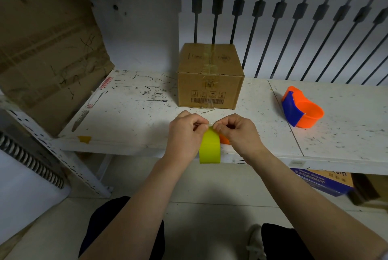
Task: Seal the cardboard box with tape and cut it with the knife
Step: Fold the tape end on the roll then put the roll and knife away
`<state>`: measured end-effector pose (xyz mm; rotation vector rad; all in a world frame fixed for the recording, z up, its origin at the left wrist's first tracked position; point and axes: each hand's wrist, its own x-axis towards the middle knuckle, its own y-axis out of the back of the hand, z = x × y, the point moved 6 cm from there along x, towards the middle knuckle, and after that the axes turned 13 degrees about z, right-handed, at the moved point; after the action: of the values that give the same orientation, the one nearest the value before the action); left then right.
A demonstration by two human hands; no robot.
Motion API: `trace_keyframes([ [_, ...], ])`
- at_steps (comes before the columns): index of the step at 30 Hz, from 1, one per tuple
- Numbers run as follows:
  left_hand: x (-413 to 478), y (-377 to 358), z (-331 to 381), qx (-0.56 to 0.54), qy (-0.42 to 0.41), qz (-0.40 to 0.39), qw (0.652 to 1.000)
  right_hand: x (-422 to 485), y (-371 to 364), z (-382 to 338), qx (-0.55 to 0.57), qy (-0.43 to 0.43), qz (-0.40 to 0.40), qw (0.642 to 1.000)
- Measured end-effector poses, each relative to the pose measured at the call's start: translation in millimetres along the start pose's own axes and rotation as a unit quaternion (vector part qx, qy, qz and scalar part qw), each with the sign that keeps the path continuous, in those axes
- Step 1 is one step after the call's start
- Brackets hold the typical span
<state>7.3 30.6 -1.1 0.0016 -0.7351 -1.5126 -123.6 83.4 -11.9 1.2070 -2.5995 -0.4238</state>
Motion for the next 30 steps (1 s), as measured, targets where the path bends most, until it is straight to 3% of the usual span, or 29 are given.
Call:
trace_keyframes([
  [15,1,-5,5,0.041,-0.022,-0.031,0.998,3,-1,-5,0.025,-0.019,0.026,0.999],
  [20,1,-3,5,0.032,-0.014,-0.023,0.999,-1,-6,-13,0.064,-0.008,-0.031,0.997],
  [24,2,-2,7,0.017,-0.004,-0.023,1.0,-2,-6,-15,0.047,-0.014,-0.029,0.998],
  [27,2,2,3,-0.011,0.04,0.006,0.999,-2,-4,-13,0.024,-0.018,-0.011,0.999],
  [30,0,3,-13,-0.13,0.204,0.03,0.97,-4,-4,-14,0.024,-0.007,0.023,0.999],
])
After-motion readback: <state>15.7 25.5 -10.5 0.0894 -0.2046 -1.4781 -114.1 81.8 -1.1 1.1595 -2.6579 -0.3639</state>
